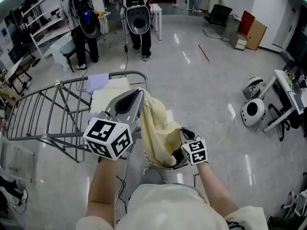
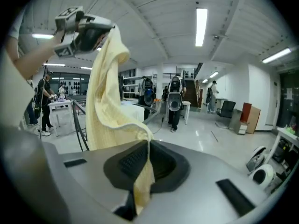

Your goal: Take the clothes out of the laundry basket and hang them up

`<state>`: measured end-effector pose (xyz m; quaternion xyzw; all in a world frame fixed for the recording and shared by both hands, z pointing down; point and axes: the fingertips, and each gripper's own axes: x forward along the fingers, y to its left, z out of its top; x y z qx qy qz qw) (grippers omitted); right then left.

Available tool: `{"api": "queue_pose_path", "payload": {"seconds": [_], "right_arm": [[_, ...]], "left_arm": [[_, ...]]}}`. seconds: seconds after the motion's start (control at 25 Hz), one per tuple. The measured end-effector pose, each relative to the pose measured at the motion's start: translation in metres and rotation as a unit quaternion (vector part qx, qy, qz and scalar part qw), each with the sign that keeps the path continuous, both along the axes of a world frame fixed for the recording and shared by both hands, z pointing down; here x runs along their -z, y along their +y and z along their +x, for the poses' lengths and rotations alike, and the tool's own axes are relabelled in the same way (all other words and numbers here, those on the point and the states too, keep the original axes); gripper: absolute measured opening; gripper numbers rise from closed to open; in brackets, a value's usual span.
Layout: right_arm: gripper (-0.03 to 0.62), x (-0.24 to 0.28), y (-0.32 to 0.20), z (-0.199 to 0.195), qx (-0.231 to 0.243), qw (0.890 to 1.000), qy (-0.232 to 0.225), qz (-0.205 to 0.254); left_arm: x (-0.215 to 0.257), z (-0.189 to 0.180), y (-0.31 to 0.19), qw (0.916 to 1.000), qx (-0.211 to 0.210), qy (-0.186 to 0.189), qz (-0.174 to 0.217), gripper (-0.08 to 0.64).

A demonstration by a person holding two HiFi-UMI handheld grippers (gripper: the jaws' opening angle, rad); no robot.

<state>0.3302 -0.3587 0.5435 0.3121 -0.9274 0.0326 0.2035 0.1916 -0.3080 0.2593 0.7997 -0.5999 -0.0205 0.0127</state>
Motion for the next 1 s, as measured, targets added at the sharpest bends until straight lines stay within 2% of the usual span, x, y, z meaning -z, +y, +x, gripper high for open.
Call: {"api": "queue_pose_path", "payload": {"seconds": [0.12,0.28,0.52,0.68,0.88,1.0], "right_arm": [[0.012,0.03,-0.005,-0.003,0.016,1.0,-0.023,0.013],[0.012,0.063,-0.006,-0.014,0.063,0.997,-0.032,0.028],[0.012,0.122,0.007,-0.055,0.127,0.988,-0.068,0.049],[0.012,0.156,0.023,-0.089,0.159,0.981,-0.091,0.064],[0.012,0.199,0.064,-0.144,0.215,0.968,-0.106,0.076],[0.012,0.221,0.089,-0.184,0.253,0.957,-0.111,0.087]], "left_arm": [[-0.036,-0.036,0.014,0.9979,0.055,-0.004,-0.033,0.012],[-0.082,-0.083,0.044,0.9888,0.133,-0.009,-0.067,0.012],[-0.134,-0.145,0.1,0.967,0.229,-0.023,-0.109,0.012],[-0.158,-0.185,0.142,0.9472,0.293,-0.024,-0.128,0.012],[-0.173,-0.23,0.196,0.9276,0.344,-0.013,-0.146,0.012],[-0.19,-0.239,0.215,0.9235,0.345,-0.008,-0.167,0.012]]}}
